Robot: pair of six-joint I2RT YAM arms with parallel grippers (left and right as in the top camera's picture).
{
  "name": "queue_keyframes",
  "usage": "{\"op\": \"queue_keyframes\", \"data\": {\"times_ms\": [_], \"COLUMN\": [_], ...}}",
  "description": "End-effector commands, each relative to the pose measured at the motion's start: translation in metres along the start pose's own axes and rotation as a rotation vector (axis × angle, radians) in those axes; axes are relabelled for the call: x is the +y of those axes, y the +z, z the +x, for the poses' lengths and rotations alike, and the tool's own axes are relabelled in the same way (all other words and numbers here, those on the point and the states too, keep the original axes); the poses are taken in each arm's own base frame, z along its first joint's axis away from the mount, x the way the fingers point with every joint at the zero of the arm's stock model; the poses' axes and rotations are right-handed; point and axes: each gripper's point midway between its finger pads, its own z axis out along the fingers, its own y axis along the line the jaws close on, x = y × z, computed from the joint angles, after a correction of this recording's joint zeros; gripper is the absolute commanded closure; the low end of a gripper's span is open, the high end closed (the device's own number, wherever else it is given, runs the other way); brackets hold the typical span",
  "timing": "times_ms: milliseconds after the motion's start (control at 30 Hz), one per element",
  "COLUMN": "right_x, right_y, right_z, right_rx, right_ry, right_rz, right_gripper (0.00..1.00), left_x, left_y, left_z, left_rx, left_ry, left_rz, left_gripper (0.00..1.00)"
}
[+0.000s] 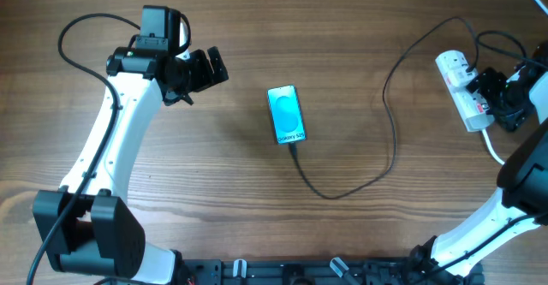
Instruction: Plug charger to phone and switch on socket
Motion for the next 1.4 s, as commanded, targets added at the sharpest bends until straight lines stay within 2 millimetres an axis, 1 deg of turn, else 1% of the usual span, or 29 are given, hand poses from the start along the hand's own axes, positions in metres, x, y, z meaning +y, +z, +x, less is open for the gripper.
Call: {"op": "queue_keyframes", "data": {"times_ms": [0,67,133,200,333,367,433,533,733,833,967,1033,1100,1367], "right_x": [-0.013,-0.013,-0.011,-0.006,0.005,0.006,0.005,-0.004,-0.004,-0.012,-0.012,-0.016,-0.028,-0.038], "right_y": [0.016,0.014,0.006,-0.007,-0.042,-0.047,-0.05,-0.05,-0.05,-0.051,-0.051,-0.048,-0.044,-0.009], "right_z": [0.029,0.028,0.023,0.013,-0.01,-0.012,-0.014,-0.016,-0.017,-0.018,-0.017,-0.014,-0.01,0.006], "right_rx": [0.103,0.105,0.106,0.1,0.076,0.073,0.068,0.058,0.055,0.048,0.052,0.059,0.059,0.056], "right_ry": [-0.03,-0.031,-0.032,-0.033,-0.036,-0.037,-0.039,-0.042,-0.042,-0.044,-0.043,-0.043,-0.04,-0.039], "right_rz": [0.063,0.069,0.069,0.067,0.061,0.061,0.071,0.122,0.125,0.167,0.171,0.188,0.246,0.249], "right_gripper": [0.02,0.02,0.02,0.02,0.01,0.01,0.0,0.0,0.0,0.0,0.0,0.0,0.0,0.0], "left_x": [0.003,0.004,0.004,0.004,0.003,0.004,0.003,0.003,0.003,0.003,0.003,0.003,0.003,0.003], "left_y": [-0.001,-0.001,-0.001,-0.001,-0.001,-0.001,-0.001,-0.001,-0.001,-0.001,-0.001,-0.001,-0.001,-0.001], "left_z": [-0.001,-0.001,-0.001,-0.001,-0.001,-0.001,-0.001,-0.001,-0.001,-0.001,-0.001,-0.001,-0.001,-0.001], "left_rx": [-0.008,-0.008,-0.008,-0.008,-0.008,-0.008,-0.008,-0.008,-0.008,-0.008,-0.008,-0.008,-0.008,-0.008], "left_ry": [-0.001,-0.001,-0.001,-0.001,-0.001,-0.001,-0.001,-0.001,-0.001,-0.001,-0.001,-0.001,-0.001,-0.001], "left_rz": [-0.012,-0.013,-0.012,-0.012,-0.012,-0.013,-0.012,-0.012,-0.012,-0.012,-0.012,-0.012,-0.012,-0.012], "left_gripper": [0.0,0.0,0.0,0.0,0.0,0.0,0.0,0.0,0.0,0.0,0.0,0.0,0.0,0.0]}}
